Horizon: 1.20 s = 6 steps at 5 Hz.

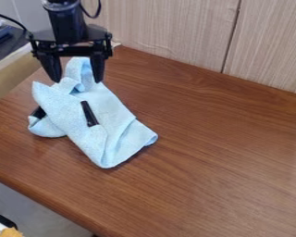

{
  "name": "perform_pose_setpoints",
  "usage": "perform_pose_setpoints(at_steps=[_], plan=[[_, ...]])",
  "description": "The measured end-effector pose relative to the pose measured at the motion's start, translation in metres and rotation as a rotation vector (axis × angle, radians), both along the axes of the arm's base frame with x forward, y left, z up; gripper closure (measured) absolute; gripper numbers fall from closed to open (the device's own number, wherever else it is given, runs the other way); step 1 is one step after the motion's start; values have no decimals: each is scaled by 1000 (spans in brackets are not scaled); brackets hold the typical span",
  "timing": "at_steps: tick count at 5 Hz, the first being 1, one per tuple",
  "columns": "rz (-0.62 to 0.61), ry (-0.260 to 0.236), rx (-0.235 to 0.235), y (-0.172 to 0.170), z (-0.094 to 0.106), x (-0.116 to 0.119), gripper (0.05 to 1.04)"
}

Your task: Unfold the cloth from the bottom to top

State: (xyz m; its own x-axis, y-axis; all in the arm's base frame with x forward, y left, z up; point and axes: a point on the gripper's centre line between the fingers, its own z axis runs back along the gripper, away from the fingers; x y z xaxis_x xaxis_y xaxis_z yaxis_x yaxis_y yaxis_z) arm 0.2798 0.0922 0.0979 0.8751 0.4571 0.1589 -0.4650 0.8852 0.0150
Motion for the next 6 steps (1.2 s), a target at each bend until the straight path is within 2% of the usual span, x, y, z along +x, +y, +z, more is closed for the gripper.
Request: perform_pose_setpoints(at_steps=[1, 2, 3, 5, 6], plan=[[5, 30, -4, 0, -16, 2, 83], [8, 76, 22, -3, -29, 3, 83], [16, 69, 17, -3, -41, 5, 83], [18, 125, 16, -4, -64, 4, 83], [13, 144, 20, -3, -68, 2, 120]])
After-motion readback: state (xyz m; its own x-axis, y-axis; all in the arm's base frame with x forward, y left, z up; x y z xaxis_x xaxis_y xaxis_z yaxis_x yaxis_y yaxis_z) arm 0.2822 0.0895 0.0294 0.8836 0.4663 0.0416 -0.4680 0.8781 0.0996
